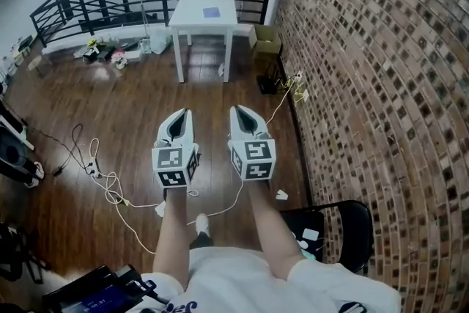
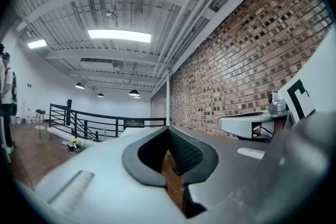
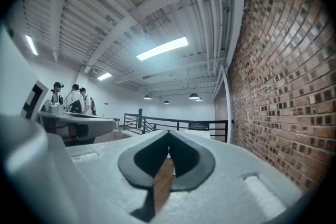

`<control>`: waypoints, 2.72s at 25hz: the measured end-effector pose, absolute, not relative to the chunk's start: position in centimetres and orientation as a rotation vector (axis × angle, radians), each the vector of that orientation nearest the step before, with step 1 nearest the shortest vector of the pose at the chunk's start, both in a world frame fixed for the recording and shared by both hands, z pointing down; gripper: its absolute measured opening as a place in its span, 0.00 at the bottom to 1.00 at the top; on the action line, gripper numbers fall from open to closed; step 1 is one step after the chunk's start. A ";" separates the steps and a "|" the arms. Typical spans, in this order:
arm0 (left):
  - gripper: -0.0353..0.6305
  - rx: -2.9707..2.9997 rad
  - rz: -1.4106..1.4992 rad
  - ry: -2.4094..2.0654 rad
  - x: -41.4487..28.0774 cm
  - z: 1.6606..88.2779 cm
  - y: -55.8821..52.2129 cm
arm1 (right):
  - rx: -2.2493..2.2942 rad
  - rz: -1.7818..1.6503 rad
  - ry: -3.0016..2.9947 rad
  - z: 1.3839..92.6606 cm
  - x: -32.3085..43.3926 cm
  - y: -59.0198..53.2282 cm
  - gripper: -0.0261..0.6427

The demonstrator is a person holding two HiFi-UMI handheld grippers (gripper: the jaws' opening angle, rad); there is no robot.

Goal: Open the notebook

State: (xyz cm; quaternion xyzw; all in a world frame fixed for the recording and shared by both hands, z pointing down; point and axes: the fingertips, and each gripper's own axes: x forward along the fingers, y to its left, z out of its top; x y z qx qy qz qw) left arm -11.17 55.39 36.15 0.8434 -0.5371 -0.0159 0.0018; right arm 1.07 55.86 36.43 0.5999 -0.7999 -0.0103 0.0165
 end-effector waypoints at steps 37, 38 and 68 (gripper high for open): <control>0.08 2.630 0.010 -1.762 -9.5 34.9 30.5 | 1.879 -0.118 -2.439 34.4 2.3 31.0 0.02; 0.08 2.629 0.012 -1.752 -8.9 35.0 29.8 | 1.864 -0.111 -2.450 34.6 2.5 30.3 0.02; 0.08 2.643 0.028 -1.710 -10.2 35.7 10.0 | 1.873 0.007 -2.390 36.5 1.5 10.5 0.02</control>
